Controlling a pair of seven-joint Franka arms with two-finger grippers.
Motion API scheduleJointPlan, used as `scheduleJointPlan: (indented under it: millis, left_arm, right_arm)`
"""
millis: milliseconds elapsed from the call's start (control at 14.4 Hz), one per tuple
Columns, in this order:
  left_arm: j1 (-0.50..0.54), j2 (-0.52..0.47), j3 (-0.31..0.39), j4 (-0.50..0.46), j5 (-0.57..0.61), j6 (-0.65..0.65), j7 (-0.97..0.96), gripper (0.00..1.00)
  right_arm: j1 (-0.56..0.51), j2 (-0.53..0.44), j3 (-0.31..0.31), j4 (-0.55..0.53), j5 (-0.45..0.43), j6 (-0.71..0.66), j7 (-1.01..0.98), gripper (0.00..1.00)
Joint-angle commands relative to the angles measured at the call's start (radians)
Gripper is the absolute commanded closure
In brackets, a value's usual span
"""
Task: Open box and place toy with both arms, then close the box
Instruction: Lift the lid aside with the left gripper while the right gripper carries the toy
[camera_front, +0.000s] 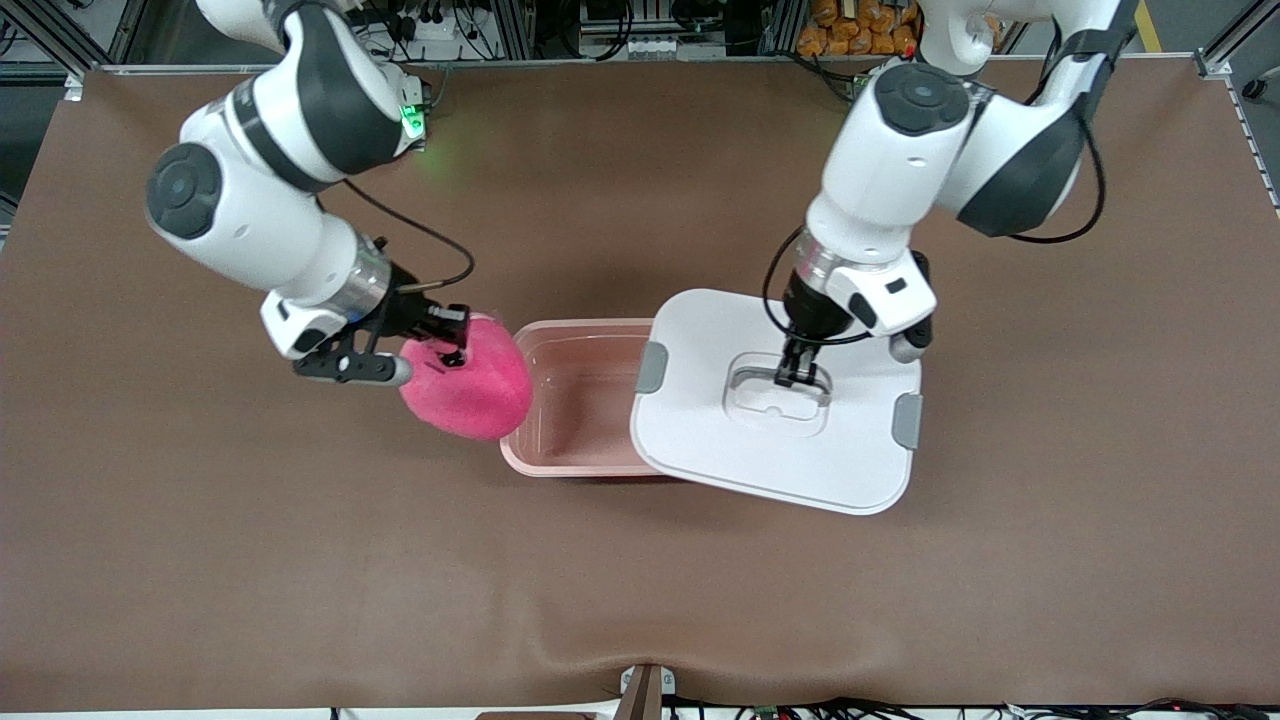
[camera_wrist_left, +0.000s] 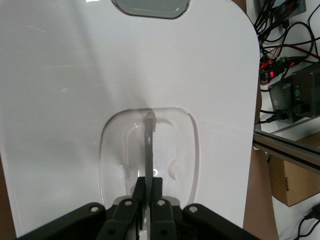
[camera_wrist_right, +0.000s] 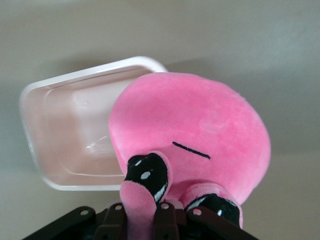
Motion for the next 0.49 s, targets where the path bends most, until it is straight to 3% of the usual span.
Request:
scheduleJointPlan:
  millis: [0,416]
  left_arm:
    - [0.092,-0.130,-0.009,-0.161,-0.090,0.005,0.193,1.00]
    - [0.241,-0.155,-0.008,-0.220,-0.196,-0.070,0.566,1.00]
  right_arm:
    - [0.053,-0.004,-0.015,0.030,0.005,-0.015,0.144,1.00]
    - [0.153,0.005,-0.015,0.070,-0.071,-0.014,0.474,1.00]
